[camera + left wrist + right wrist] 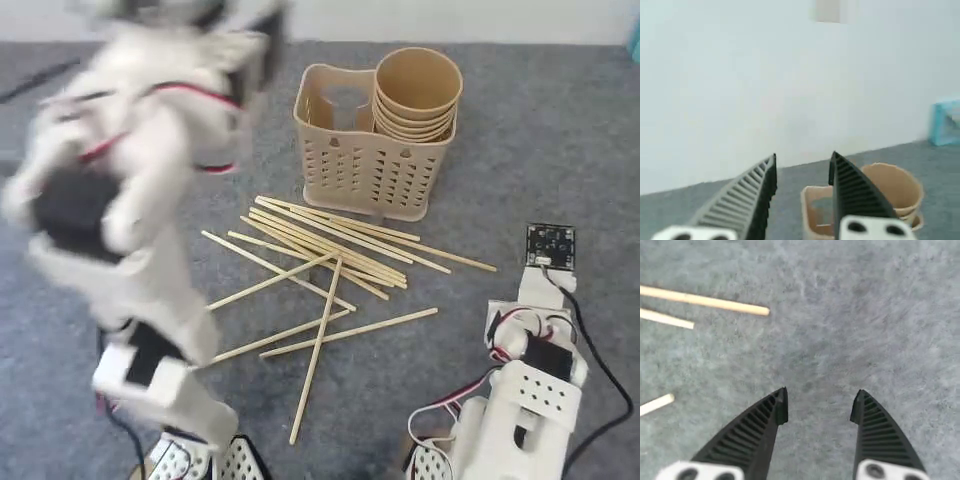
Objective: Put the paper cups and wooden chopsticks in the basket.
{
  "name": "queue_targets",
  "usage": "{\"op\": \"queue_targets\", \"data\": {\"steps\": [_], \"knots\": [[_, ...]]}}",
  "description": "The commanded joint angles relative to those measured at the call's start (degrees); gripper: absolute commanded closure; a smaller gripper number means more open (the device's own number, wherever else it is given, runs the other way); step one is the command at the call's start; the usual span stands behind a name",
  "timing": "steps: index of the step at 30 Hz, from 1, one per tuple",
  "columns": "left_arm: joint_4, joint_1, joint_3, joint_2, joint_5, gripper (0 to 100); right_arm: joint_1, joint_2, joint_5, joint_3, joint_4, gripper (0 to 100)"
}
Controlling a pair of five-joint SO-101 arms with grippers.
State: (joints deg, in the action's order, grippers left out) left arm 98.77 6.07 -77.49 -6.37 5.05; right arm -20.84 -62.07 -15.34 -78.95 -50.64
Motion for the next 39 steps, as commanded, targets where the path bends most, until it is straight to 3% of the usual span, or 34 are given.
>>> {"op": "queue_targets", "data": {"steps": [1,8,16,20,26,39], "knots": [[2.0,-6.4,11.6,10.5,1.0,84,3.0,-1.5,-1.8,2.1,-1.6,77.9],[1.7,-14.2,44.2,30.2,-2.7,84,13.8,-6.2,-4.9,4.1,-9.1,77.9],[-5.4,-14.6,79.0,49.3,-9.8,84,29.5,-26.4,-4.9,5.6,-16.3,77.9],[-11.2,-14.6,95.3,54.1,-12.2,84,36.6,-28.7,-3.0,5.7,-16.4,77.8],[-20.9,-14.6,115.4,54.7,-17.1,84,43.7,-17.7,1.9,9.9,-12.7,77.5],[-36.4,-14.4,135.9,54.6,-17.8,84,58.2,31.9,20.7,32.7,0.1,77.7]]}}
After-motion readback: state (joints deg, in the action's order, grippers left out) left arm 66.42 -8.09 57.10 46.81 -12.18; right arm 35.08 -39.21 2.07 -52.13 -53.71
